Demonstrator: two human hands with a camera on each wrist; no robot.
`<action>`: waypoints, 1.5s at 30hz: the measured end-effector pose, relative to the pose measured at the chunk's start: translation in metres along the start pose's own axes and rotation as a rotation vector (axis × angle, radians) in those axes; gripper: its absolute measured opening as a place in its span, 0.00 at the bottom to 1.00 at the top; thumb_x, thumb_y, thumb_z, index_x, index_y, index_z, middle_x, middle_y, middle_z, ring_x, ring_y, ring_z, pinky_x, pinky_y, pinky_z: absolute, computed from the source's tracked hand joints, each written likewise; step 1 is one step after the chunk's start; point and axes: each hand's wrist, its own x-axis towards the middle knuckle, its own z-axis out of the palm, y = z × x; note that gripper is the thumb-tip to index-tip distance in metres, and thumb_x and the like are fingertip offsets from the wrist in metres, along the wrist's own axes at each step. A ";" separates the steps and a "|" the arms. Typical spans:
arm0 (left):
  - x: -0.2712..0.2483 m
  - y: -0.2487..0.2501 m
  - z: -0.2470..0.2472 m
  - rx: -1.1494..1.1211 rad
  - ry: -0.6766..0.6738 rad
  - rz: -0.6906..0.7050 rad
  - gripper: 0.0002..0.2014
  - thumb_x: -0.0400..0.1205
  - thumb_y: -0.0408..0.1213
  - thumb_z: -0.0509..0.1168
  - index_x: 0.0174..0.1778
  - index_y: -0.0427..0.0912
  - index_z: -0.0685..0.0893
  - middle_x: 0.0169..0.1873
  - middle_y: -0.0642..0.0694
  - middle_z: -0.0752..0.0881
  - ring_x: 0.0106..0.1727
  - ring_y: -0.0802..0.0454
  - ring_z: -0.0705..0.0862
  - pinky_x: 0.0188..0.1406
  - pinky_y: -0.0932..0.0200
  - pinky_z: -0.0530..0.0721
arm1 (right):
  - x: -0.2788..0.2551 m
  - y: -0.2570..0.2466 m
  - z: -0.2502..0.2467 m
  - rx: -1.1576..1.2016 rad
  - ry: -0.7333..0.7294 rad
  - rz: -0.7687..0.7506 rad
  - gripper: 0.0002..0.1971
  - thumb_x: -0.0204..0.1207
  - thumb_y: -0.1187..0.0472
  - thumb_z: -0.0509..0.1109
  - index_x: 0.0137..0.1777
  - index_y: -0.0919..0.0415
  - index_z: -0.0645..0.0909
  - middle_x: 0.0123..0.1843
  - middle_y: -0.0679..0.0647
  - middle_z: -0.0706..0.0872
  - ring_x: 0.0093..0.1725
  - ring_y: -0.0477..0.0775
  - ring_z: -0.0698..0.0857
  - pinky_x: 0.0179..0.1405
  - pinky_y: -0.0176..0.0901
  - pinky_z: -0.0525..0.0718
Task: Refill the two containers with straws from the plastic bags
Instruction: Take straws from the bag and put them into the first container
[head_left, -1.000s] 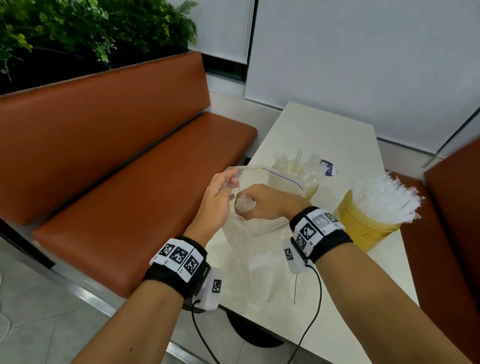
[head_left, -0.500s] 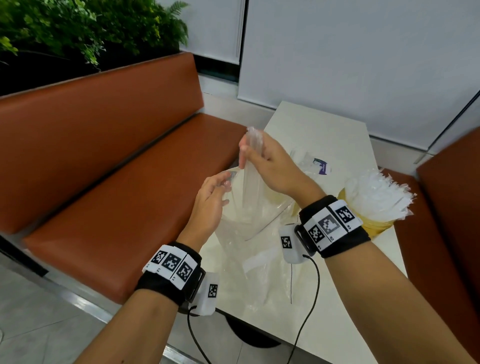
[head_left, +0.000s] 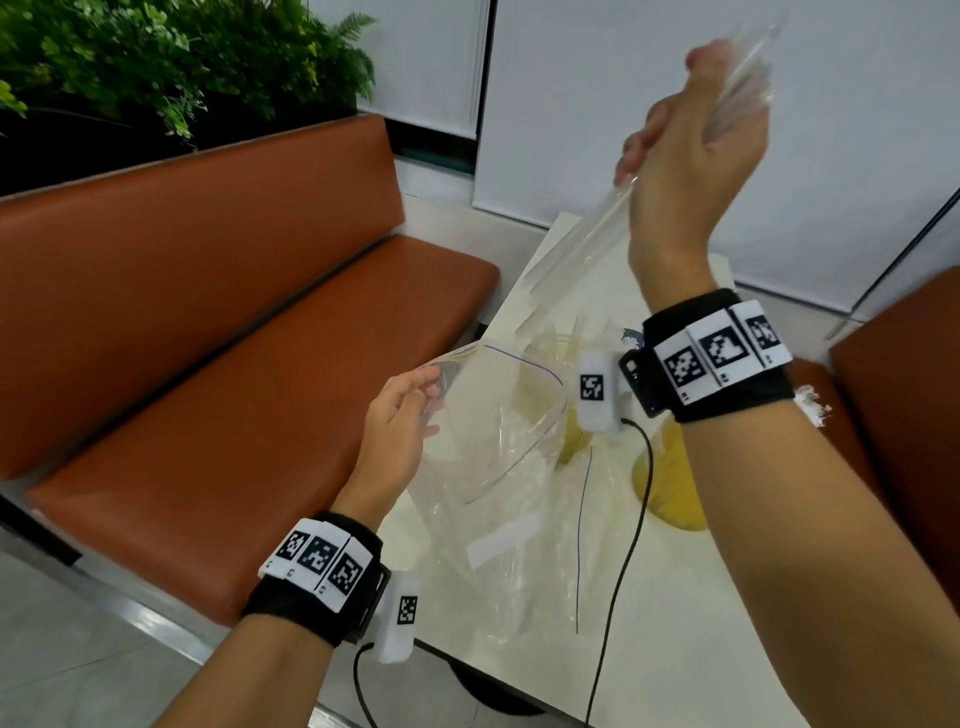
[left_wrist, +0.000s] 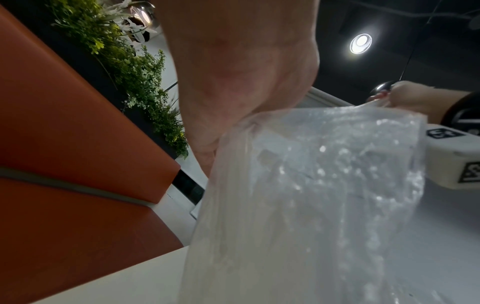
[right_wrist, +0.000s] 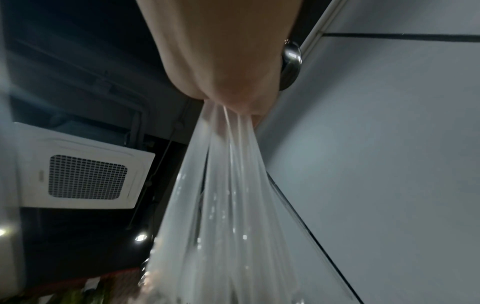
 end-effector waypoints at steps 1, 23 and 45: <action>0.001 -0.001 -0.002 -0.010 0.012 -0.003 0.15 0.90 0.33 0.55 0.61 0.45 0.88 0.65 0.43 0.85 0.63 0.44 0.87 0.54 0.50 0.89 | 0.008 0.000 -0.004 0.007 0.010 -0.035 0.11 0.89 0.59 0.62 0.54 0.70 0.77 0.26 0.55 0.75 0.21 0.55 0.73 0.20 0.44 0.75; 0.014 -0.002 0.000 -0.027 -0.011 -0.026 0.12 0.88 0.33 0.65 0.64 0.44 0.88 0.61 0.42 0.88 0.60 0.41 0.89 0.47 0.51 0.93 | -0.042 0.158 -0.080 -0.751 -0.280 0.157 0.33 0.63 0.64 0.84 0.67 0.49 0.76 0.49 0.52 0.87 0.46 0.52 0.87 0.54 0.41 0.83; -0.002 0.018 0.016 0.064 -0.122 0.031 0.20 0.87 0.25 0.56 0.65 0.47 0.87 0.63 0.44 0.85 0.63 0.48 0.85 0.63 0.43 0.86 | -0.067 0.035 -0.048 -0.848 -1.149 0.314 0.11 0.80 0.54 0.75 0.41 0.59 0.91 0.35 0.53 0.92 0.32 0.50 0.91 0.39 0.45 0.90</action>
